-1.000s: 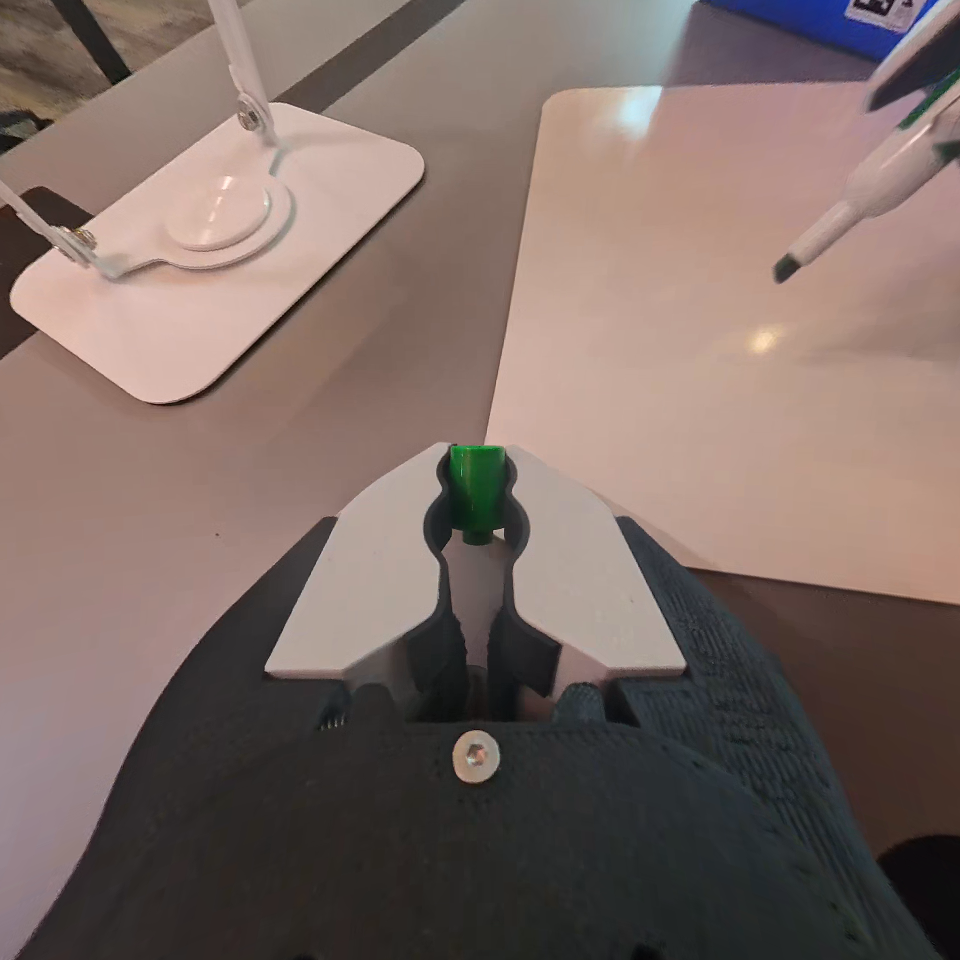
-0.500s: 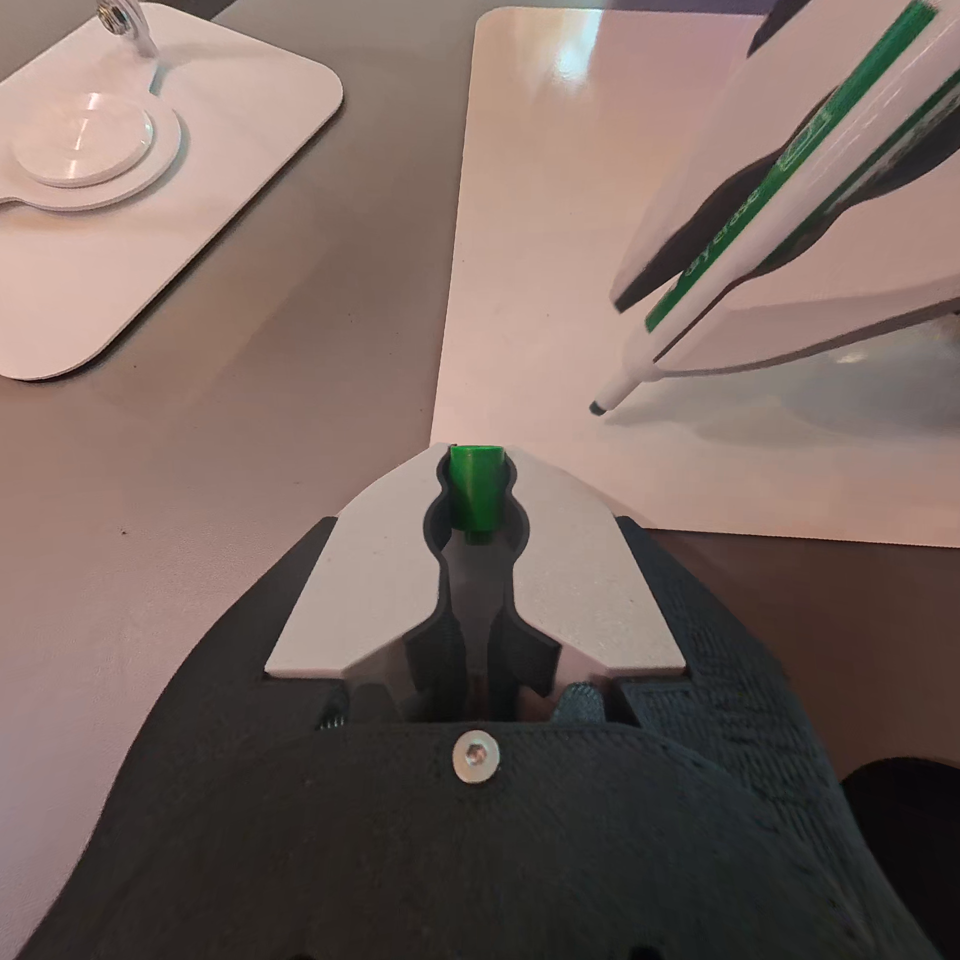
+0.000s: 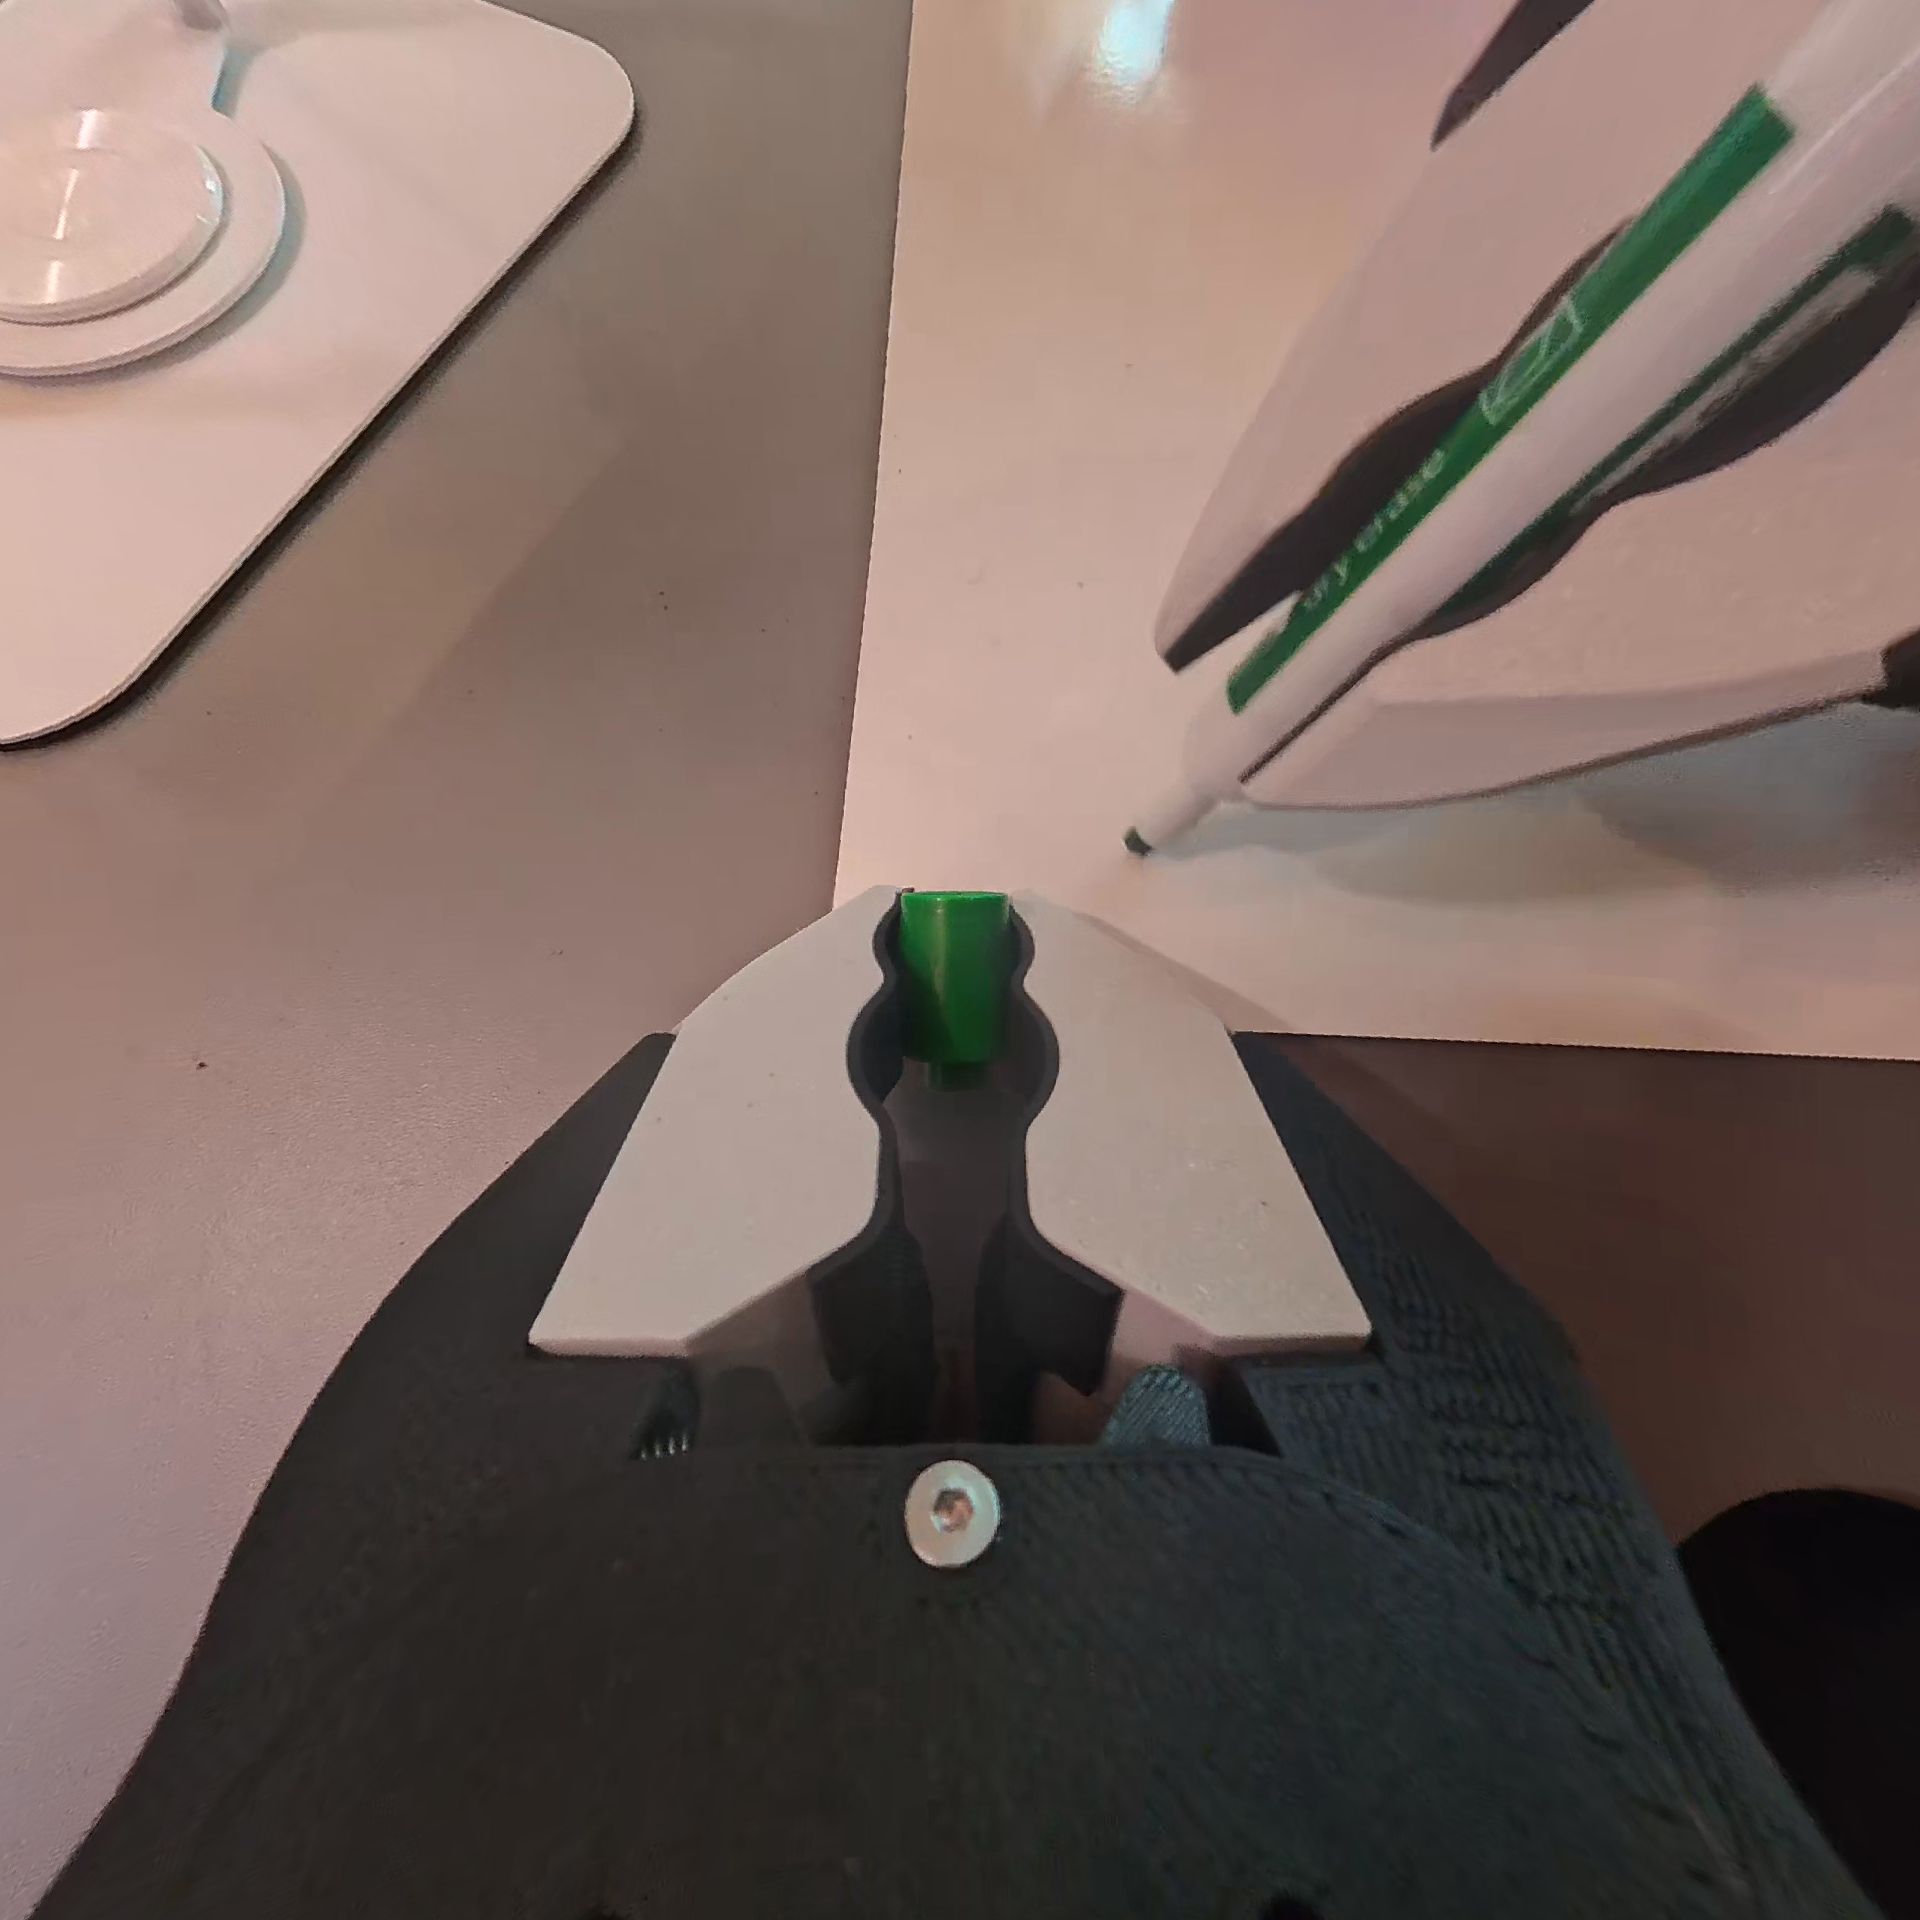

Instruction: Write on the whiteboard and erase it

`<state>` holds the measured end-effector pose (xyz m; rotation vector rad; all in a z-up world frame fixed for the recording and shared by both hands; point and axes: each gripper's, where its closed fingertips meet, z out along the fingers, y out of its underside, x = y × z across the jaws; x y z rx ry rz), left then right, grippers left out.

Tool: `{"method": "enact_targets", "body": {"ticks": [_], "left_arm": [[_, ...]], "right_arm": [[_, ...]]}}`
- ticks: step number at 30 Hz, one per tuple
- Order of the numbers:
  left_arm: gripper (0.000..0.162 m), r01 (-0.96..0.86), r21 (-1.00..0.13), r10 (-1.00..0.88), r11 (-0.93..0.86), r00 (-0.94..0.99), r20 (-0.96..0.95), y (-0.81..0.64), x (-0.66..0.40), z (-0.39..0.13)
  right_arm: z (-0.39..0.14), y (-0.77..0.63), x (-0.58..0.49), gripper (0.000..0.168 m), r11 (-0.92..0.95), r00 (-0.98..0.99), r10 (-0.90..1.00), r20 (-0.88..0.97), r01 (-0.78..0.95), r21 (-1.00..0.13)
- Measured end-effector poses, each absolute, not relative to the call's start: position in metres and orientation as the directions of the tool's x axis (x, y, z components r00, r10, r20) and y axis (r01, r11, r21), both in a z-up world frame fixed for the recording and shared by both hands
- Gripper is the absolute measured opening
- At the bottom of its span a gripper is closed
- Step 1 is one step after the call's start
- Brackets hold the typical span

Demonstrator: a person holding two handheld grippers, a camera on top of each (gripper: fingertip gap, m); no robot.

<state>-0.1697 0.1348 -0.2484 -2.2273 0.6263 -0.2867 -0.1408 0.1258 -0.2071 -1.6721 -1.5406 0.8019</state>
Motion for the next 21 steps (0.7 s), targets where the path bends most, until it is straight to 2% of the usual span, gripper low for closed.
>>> {"method": "enact_targets", "body": {"ticks": [4,8,11,16,21], "left_arm": [[0.016,-0.344,-0.748,-0.523,-0.568,0.852,0.005,0.135,-0.17,-0.248],[0.016,-0.345,-0.748,-0.523,-0.568,0.852,0.004,0.135,-0.169,-0.248],[0.016,-0.347,-0.748,-0.524,-0.566,0.852,0.001,0.135,-0.169,-0.248],[0.016,-0.347,-0.748,-0.524,-0.566,0.852,0.002,0.135,-0.169,-0.248],[0.017,-0.348,-0.748,-0.526,-0.565,0.851,0.001,0.135,-0.169,-0.248]], "right_arm": [[-0.208,0.102,-0.124,0.019,-0.035,0.043,0.999,-0.011,0.604,-0.797],[-0.208,0.11,-0.103,0.019,-0.02,0.077,0.996,0.039,0.652,-0.758],[-0.208,0.125,-0.106,0.019,-0.041,0.115,0.992,0.041,0.63,-0.776],[-0.208,0.108,-0.12,0.019,-0.02,0.059,0.998,0.021,0.612,-0.791],[-0.205,0.135,-0.107,0.019,-0.048,0.139,0.989,0.047,0.607,-0.794]]}}
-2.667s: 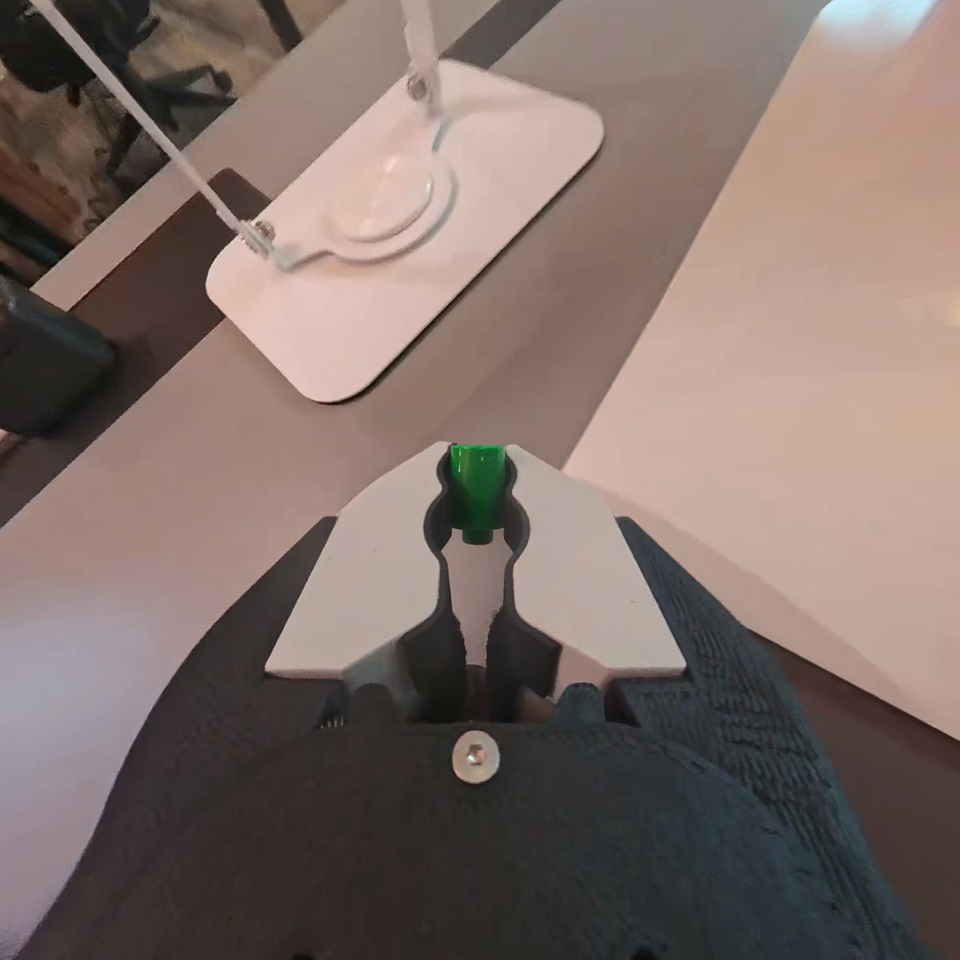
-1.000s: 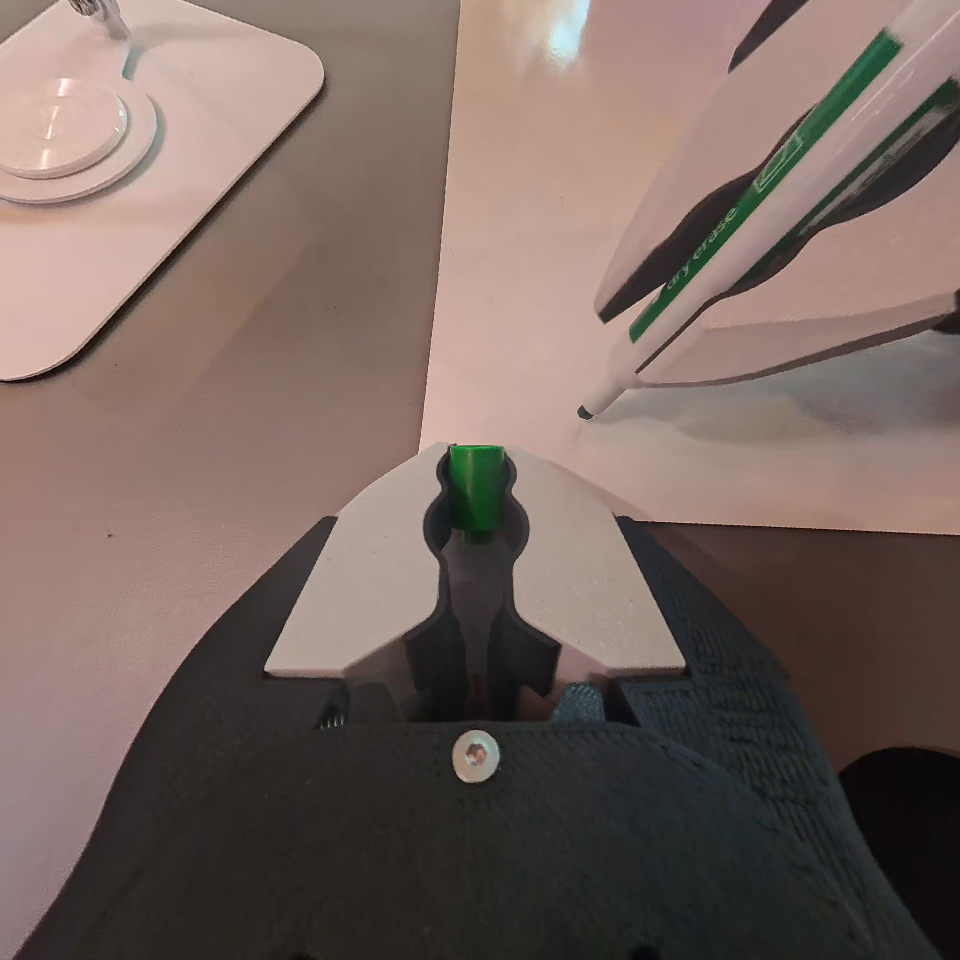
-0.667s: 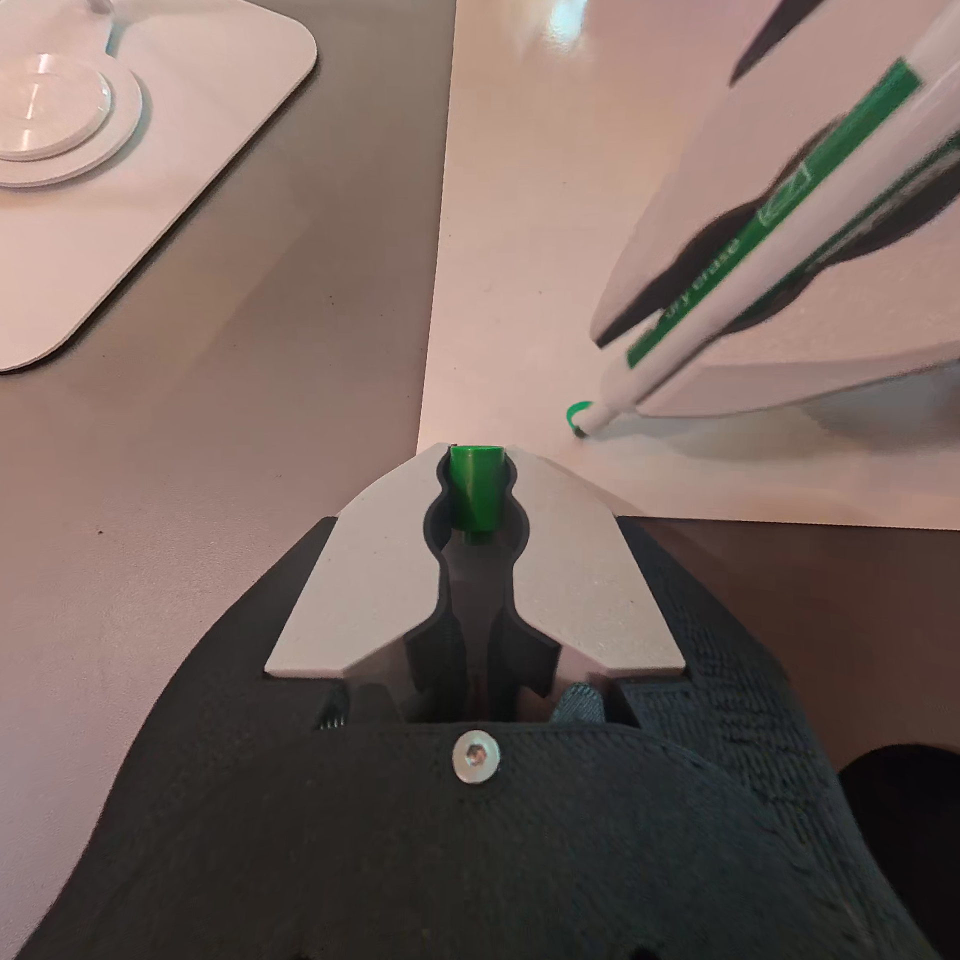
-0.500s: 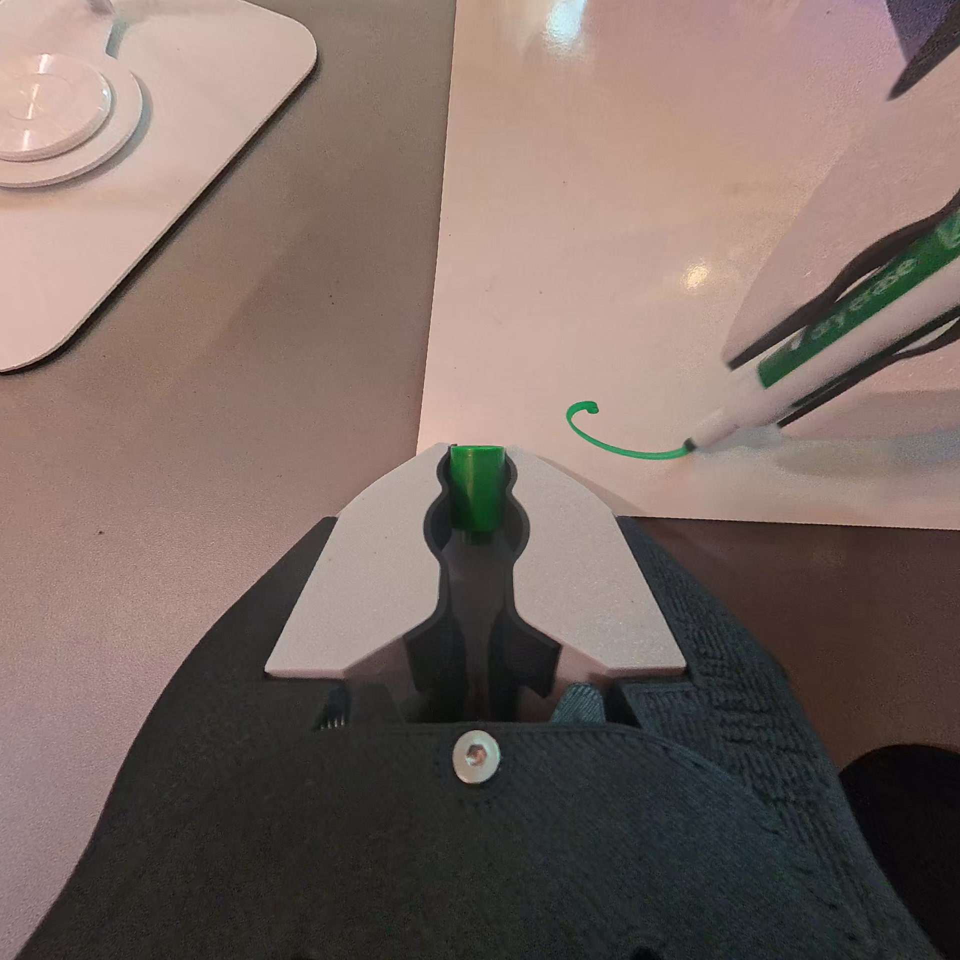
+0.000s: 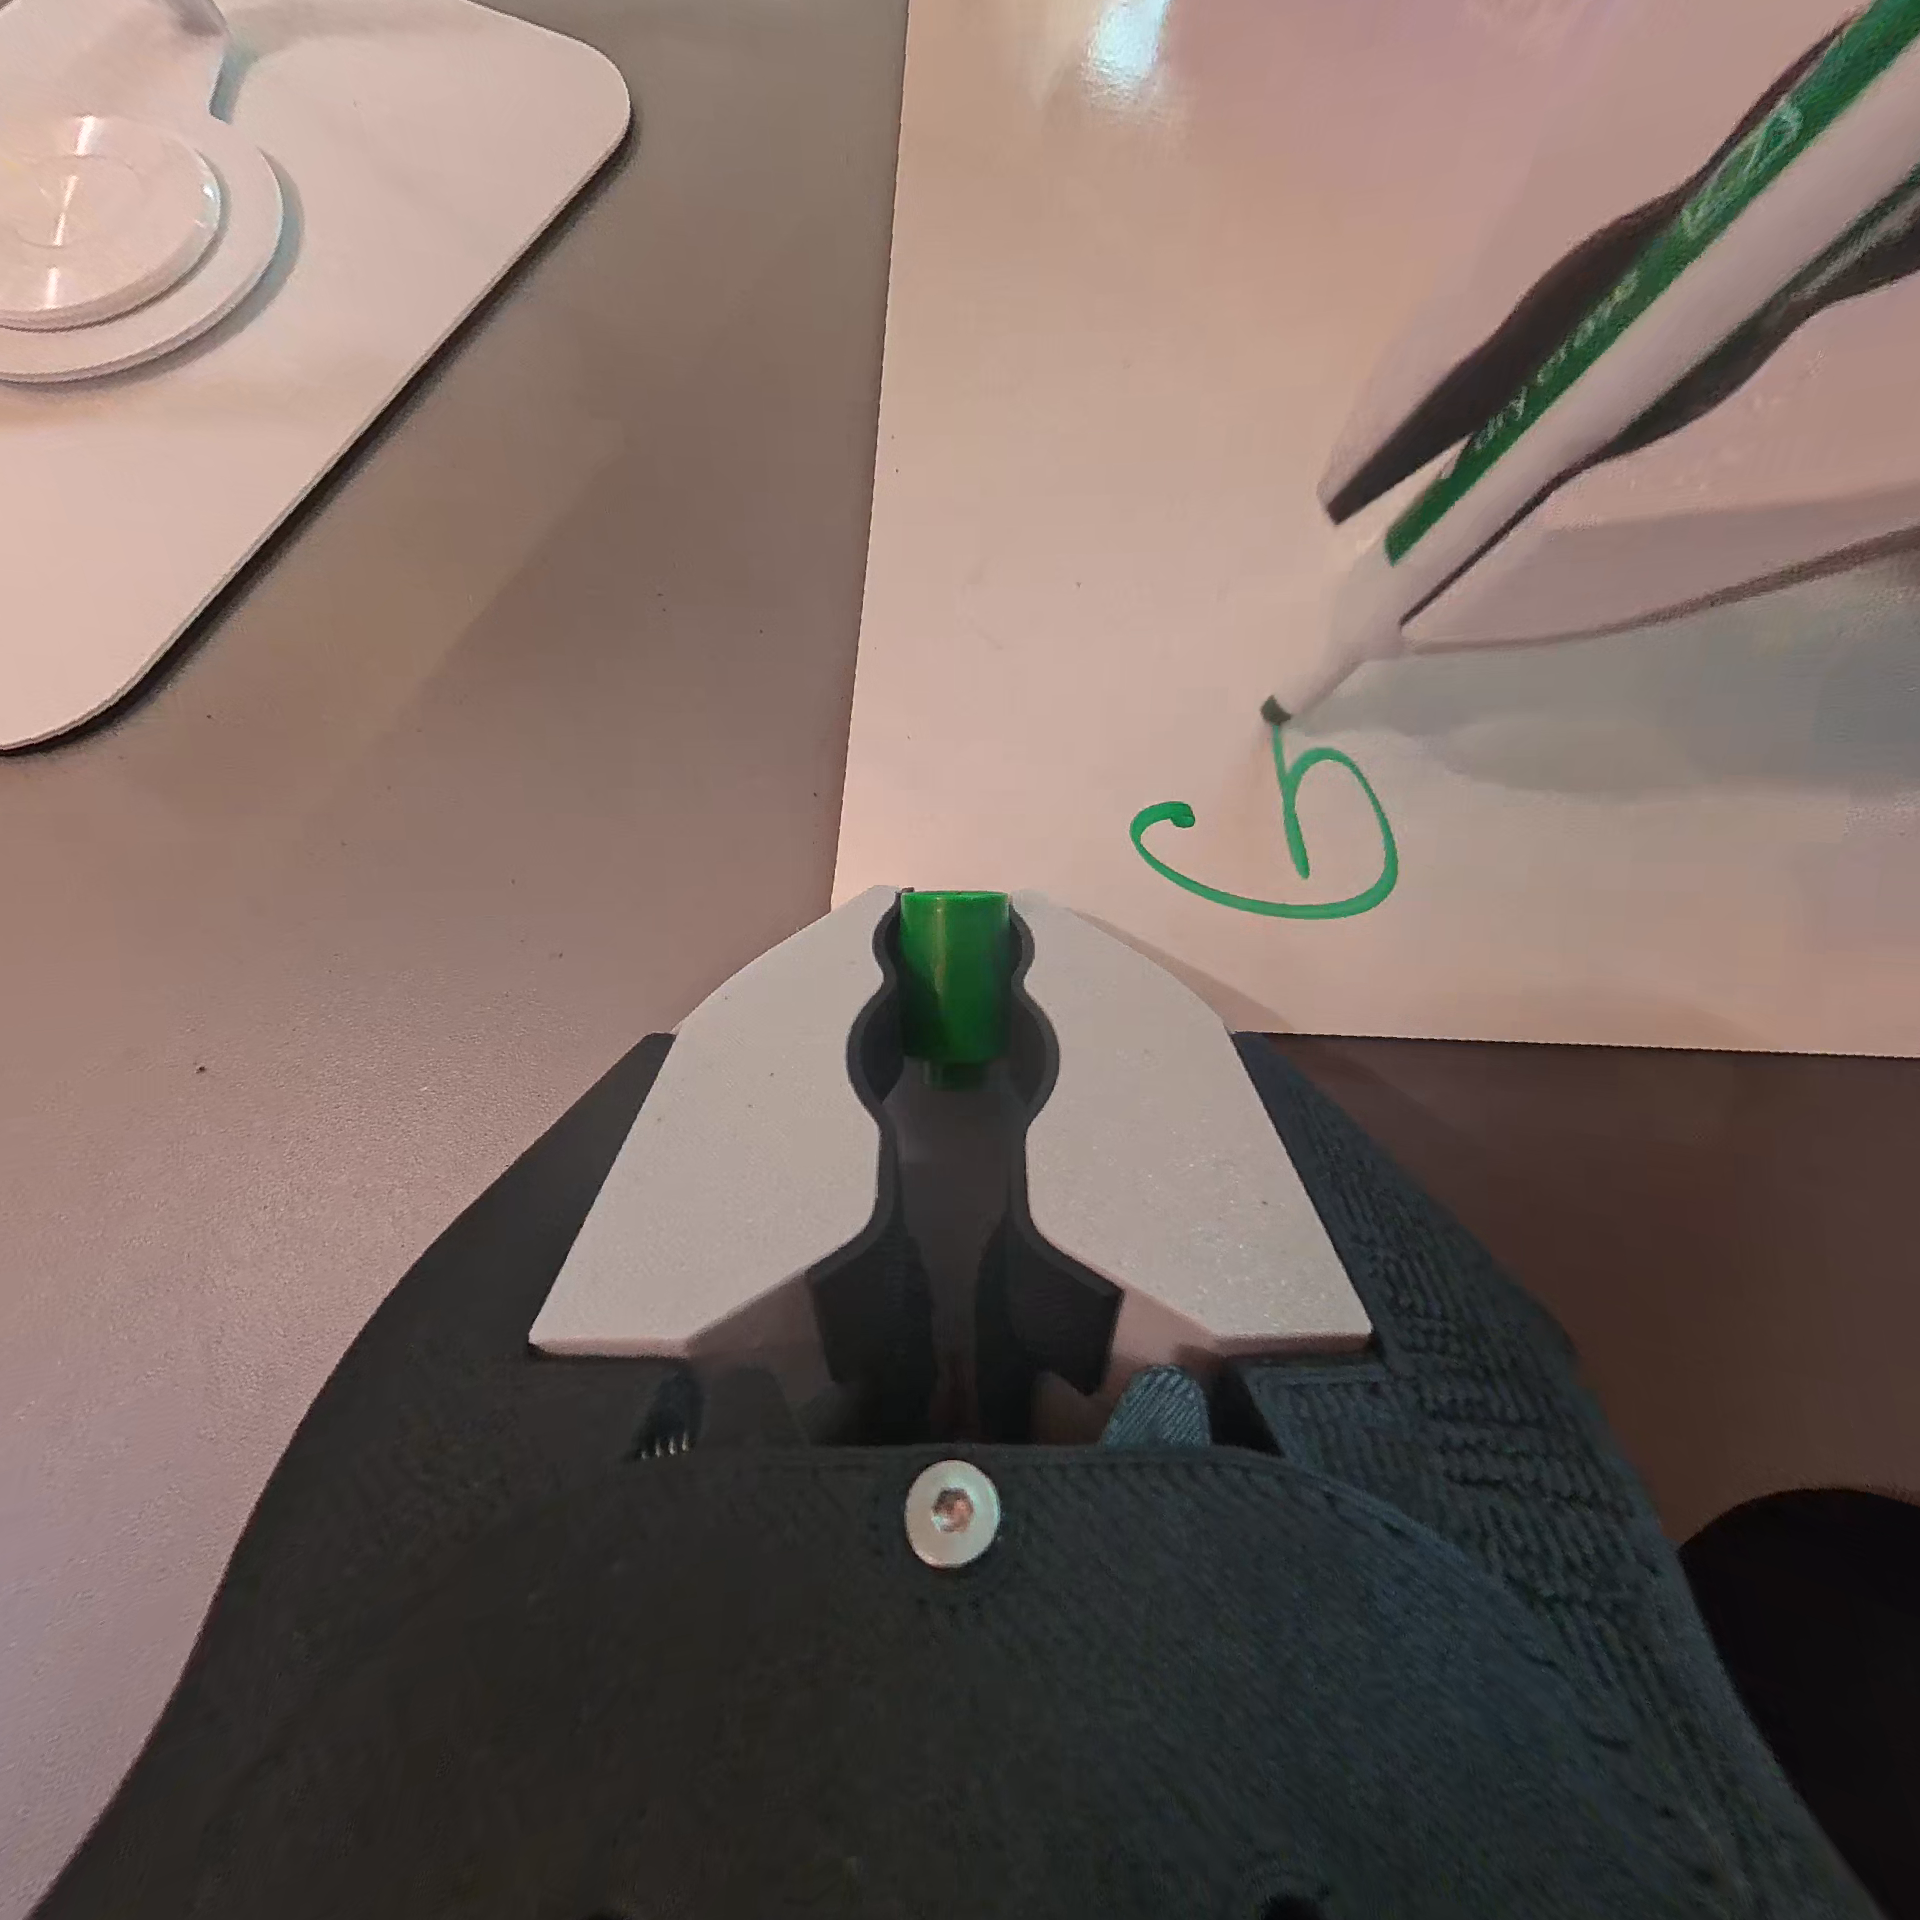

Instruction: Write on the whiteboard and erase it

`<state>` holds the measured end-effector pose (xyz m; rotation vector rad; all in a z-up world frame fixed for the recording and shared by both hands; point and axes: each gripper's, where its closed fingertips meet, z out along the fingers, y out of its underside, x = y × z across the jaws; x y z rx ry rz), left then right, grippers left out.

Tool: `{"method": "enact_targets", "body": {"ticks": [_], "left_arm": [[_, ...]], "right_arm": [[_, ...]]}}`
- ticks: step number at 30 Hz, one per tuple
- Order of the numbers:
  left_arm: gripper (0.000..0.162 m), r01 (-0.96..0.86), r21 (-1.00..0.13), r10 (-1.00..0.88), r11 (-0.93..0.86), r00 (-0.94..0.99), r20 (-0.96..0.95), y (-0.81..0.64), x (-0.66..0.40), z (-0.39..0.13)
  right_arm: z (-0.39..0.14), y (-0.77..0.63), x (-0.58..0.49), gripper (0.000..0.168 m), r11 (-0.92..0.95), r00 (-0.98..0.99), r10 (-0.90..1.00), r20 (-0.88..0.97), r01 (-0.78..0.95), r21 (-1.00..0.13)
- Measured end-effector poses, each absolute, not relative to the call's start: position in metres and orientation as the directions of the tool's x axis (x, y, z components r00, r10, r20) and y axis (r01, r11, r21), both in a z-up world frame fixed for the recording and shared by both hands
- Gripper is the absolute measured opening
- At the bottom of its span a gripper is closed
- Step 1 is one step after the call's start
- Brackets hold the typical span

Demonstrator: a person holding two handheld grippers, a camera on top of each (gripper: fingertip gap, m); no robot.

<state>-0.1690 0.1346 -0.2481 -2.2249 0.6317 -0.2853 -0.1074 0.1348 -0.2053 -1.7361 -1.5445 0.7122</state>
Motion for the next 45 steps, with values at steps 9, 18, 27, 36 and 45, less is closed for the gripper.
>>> {"method": "enact_targets", "body": {"ticks": [9,18,27,36,45], "left_arm": [[0.016,-0.35,-0.749,-0.528,-0.563,0.849,0.0,0.135,-0.169,-0.248],[0.016,-0.358,-0.749,-0.53,-0.557,0.848,-0.01,0.135,-0.169,-0.248],[0.016,-0.363,-0.749,-0.528,-0.554,0.849,-0.021,0.135,-0.17,-0.248],[0.016,-0.366,-0.749,-0.53,-0.553,0.848,-0.022,0.135,-0.169,-0.248],[0.016,-0.366,-0.749,-0.531,-0.552,0.847,-0.022,0.135,-0.169,-0.248]], "right_arm": [[-0.185,0.138,-0.106,0.019,-0.056,0.133,0.991,0.018,0.535,-0.843],[-0.19,0.149,-0.106,0.019,-0.037,0.145,0.988,0.057,0.572,-0.819],[-0.189,0.154,-0.106,0.019,-0.047,0.152,0.987,0.048,0.565,-0.824],[-0.191,0.153,-0.118,0.019,-0.065,0.137,0.991,0.013,0.552,-0.832],[-0.206,0.153,-0.126,0.019,-0.053,0.129,0.991,0.03,0.596,-0.801]]}}
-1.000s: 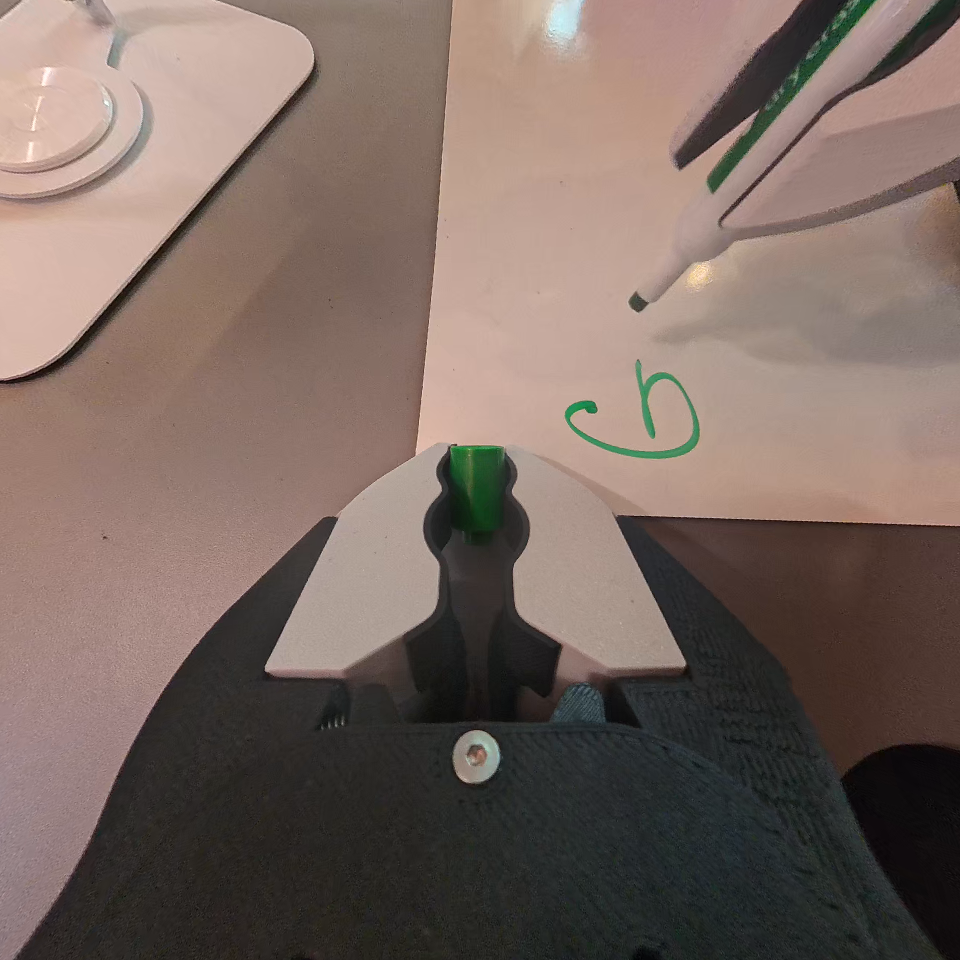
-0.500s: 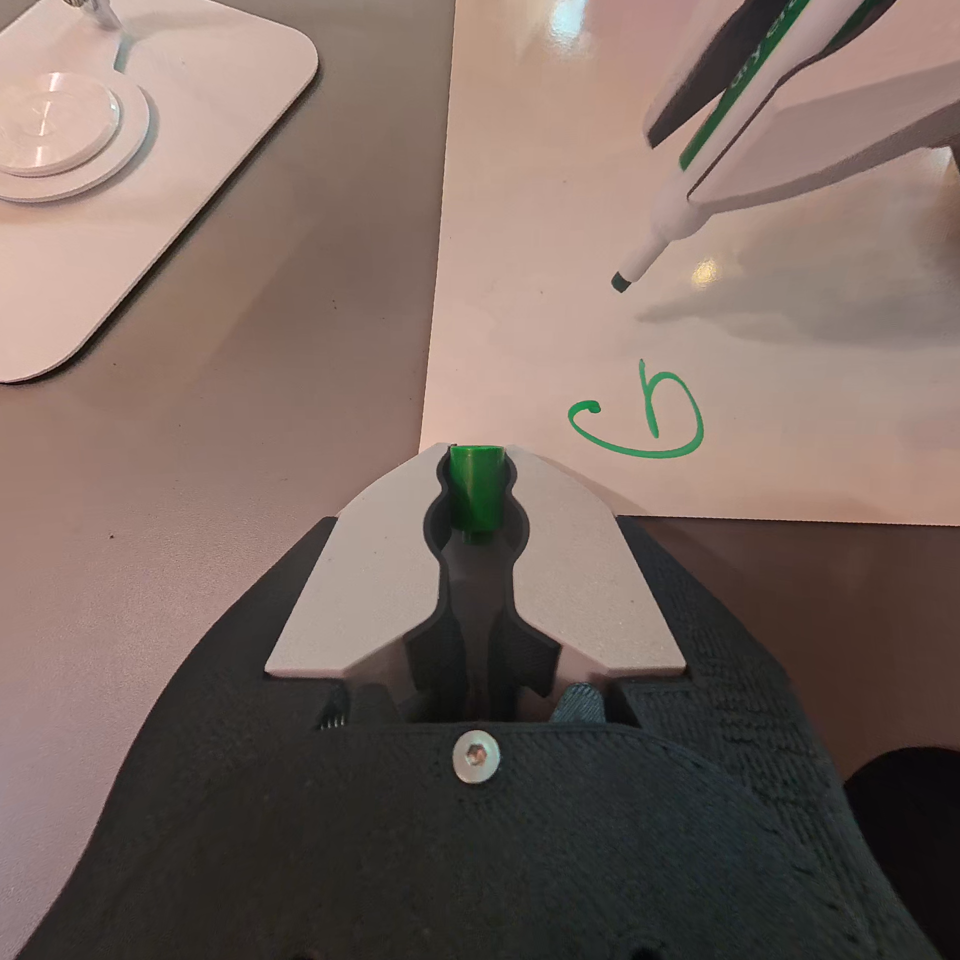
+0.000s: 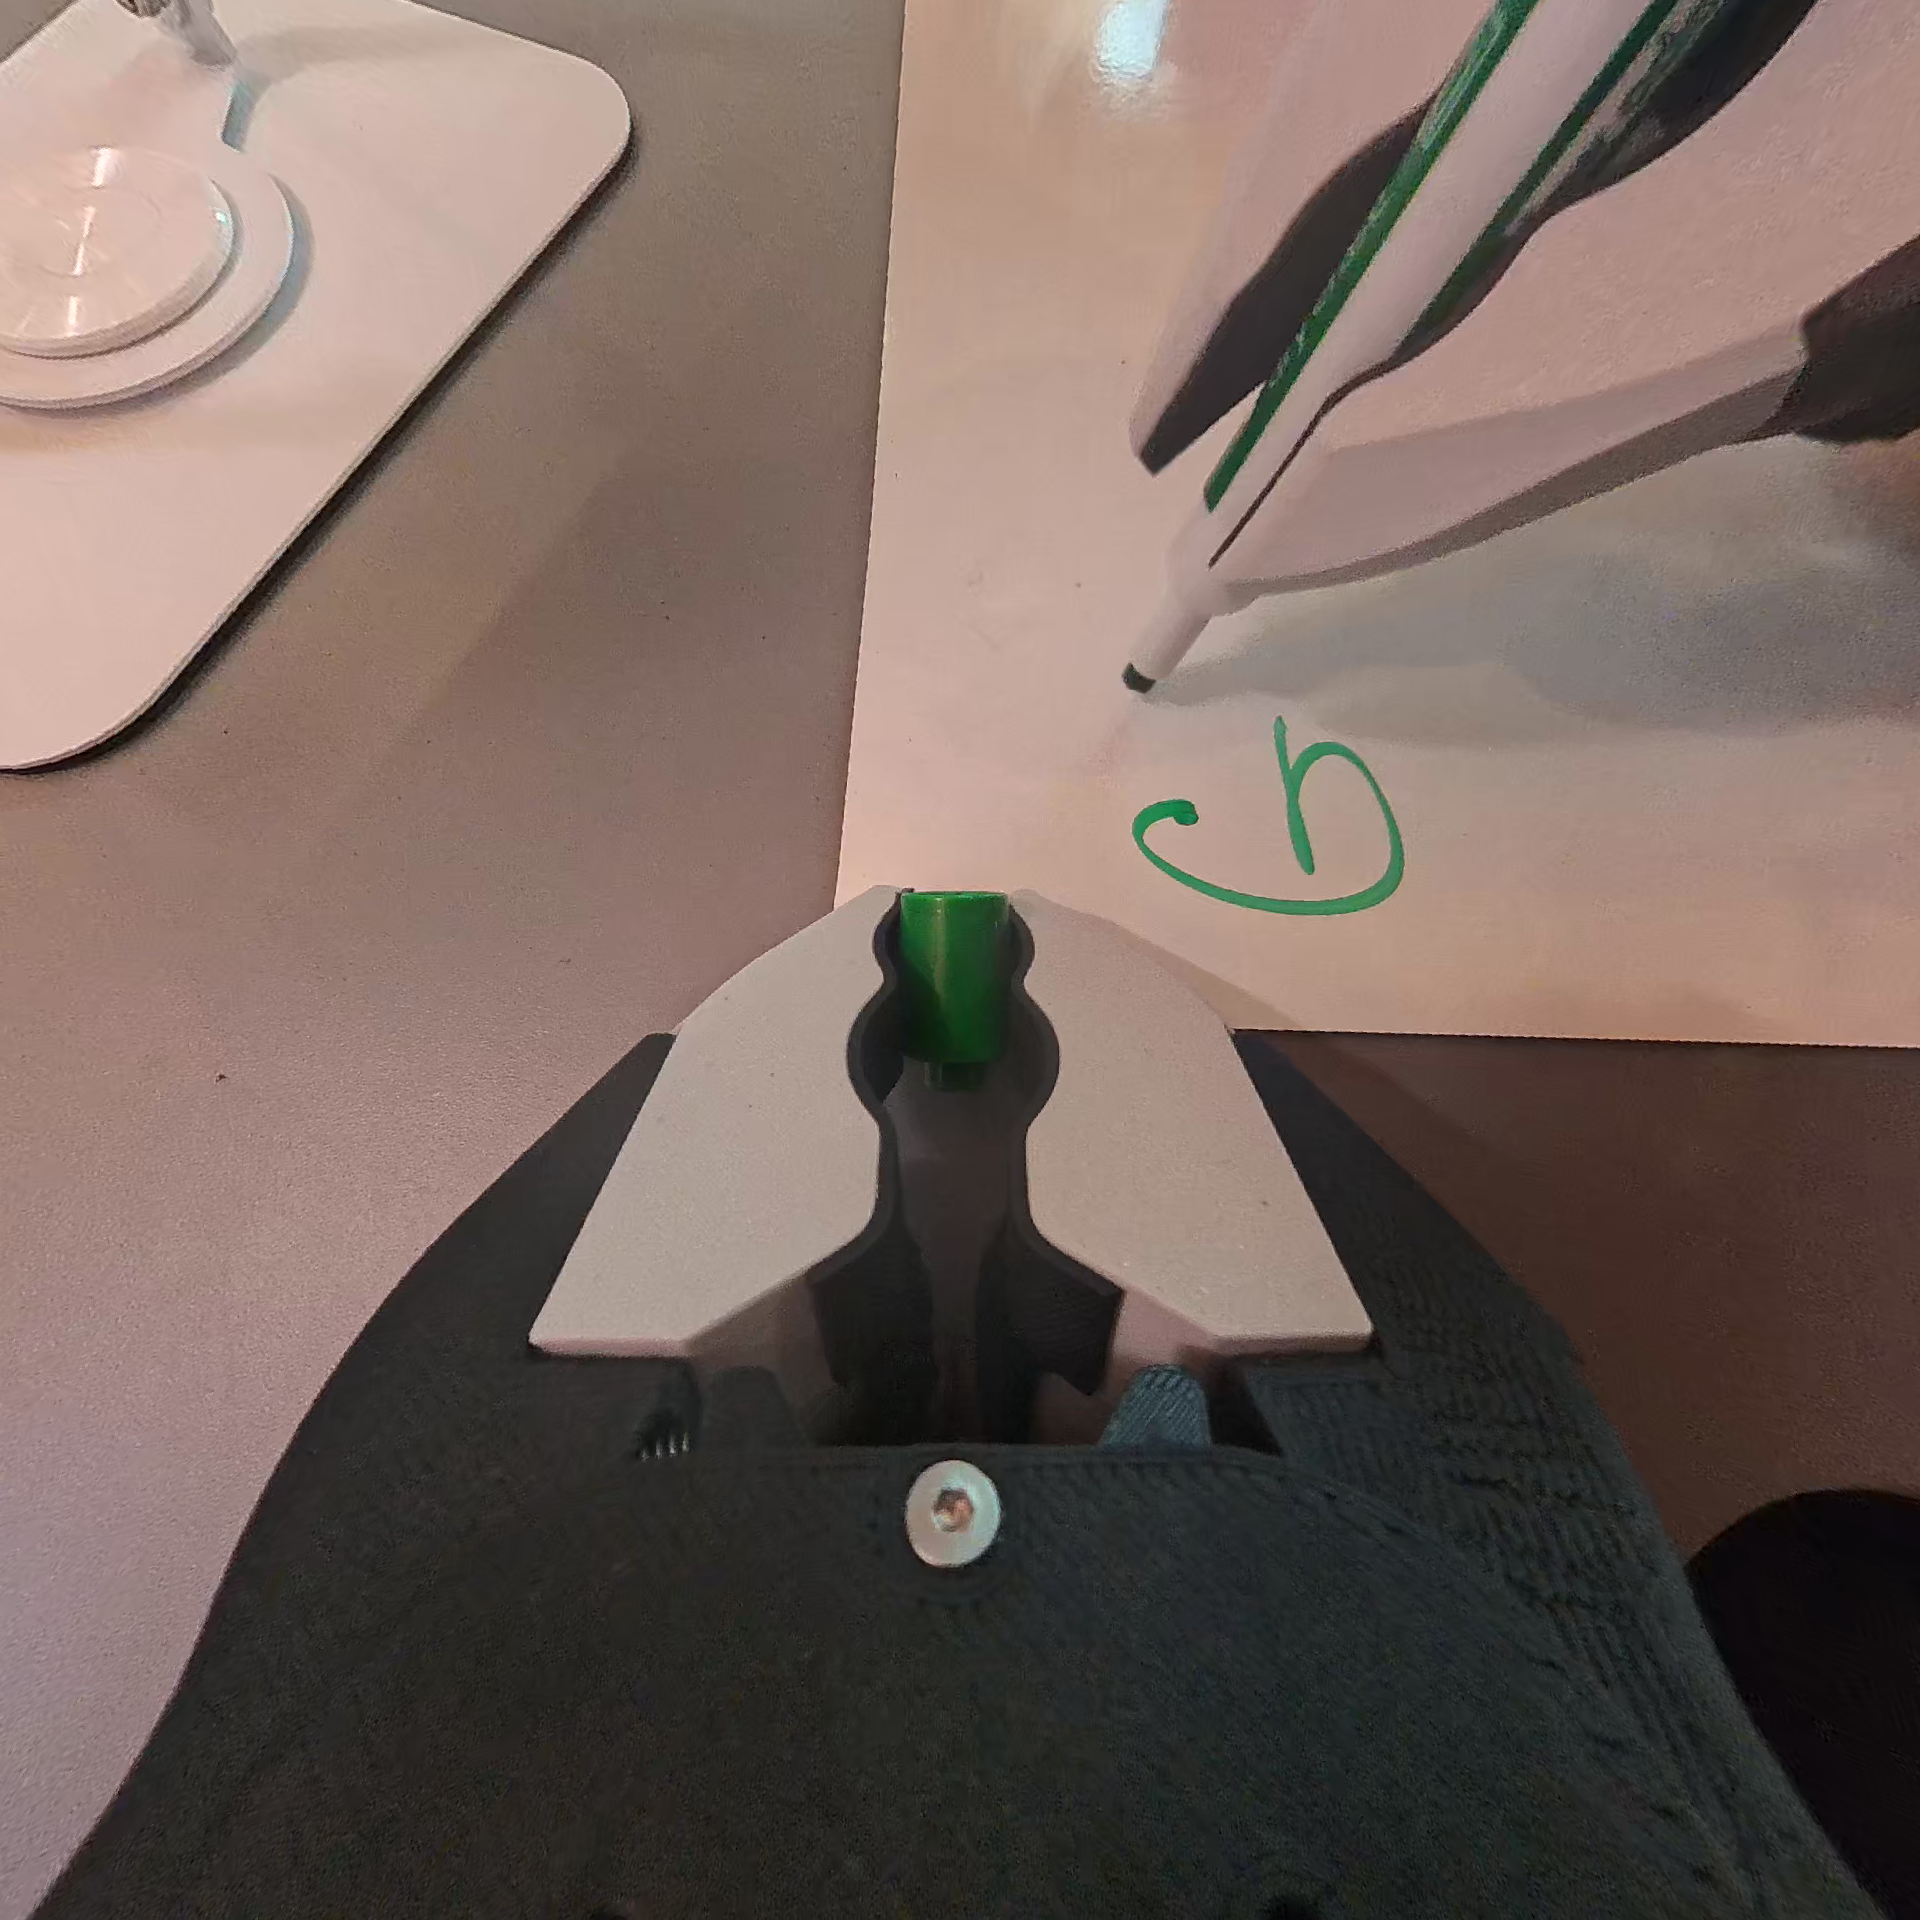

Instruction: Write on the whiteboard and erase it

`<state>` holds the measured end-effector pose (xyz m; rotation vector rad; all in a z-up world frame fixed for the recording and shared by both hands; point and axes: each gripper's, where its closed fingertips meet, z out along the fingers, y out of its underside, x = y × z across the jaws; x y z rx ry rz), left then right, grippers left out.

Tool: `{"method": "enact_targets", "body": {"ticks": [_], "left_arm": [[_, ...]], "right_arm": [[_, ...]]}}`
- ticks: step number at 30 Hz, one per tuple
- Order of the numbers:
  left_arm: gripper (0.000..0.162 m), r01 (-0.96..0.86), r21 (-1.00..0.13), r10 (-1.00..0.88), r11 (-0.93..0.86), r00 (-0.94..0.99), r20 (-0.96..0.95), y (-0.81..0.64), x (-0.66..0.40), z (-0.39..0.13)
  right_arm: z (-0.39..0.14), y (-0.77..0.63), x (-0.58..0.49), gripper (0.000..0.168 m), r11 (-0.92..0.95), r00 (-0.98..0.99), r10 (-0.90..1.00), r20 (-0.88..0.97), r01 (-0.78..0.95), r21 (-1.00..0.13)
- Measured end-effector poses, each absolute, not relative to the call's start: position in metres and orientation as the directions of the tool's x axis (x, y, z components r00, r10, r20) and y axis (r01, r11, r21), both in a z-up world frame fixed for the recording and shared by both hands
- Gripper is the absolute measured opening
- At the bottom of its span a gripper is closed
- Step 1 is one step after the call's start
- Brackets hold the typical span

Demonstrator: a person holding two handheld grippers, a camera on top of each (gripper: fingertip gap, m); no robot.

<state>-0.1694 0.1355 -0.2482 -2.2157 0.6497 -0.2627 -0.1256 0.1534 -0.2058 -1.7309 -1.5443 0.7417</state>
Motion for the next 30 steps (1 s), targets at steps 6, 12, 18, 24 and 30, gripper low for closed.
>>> {"method": "enact_targets", "body": {"ticks": [6,12,18,24,30], "left_arm": [[0.016,-0.365,-0.749,-0.532,-0.553,0.847,-0.02,0.136,-0.169,-0.248],[0.016,-0.368,-0.749,-0.532,-0.551,0.846,-0.024,0.136,-0.17,-0.248],[0.016,-0.371,-0.749,-0.534,-0.549,0.845,-0.027,0.136,-0.17,-0.248],[0.017,-0.37,-0.749,-0.534,-0.55,0.845,-0.025,0.136,-0.17,-0.249],[0.016,-0.371,-0.749,-0.533,-0.549,0.845,-0.028,0.136,-0.17,-0.249]], "right_arm": [[-0.209,0.138,-0.097,0.019,-0.077,0.146,0.989,0.028,0.664,-0.743],[-0.2,0.149,-0.105,0.019,-0.072,0.17,0.984,0.047,0.628,-0.775],[-0.208,0.168,-0.116,0.019,-0.088,0.186,0.982,0.037,0.62,-0.779],[-0.209,0.154,-0.084,0.019,-0.134,0.203,0.979,0.006,0.67,-0.73],[-0.203,0.145,-0.104,0.019,-0.109,0.153,0.988,-0.016,0.62,-0.777]]}}
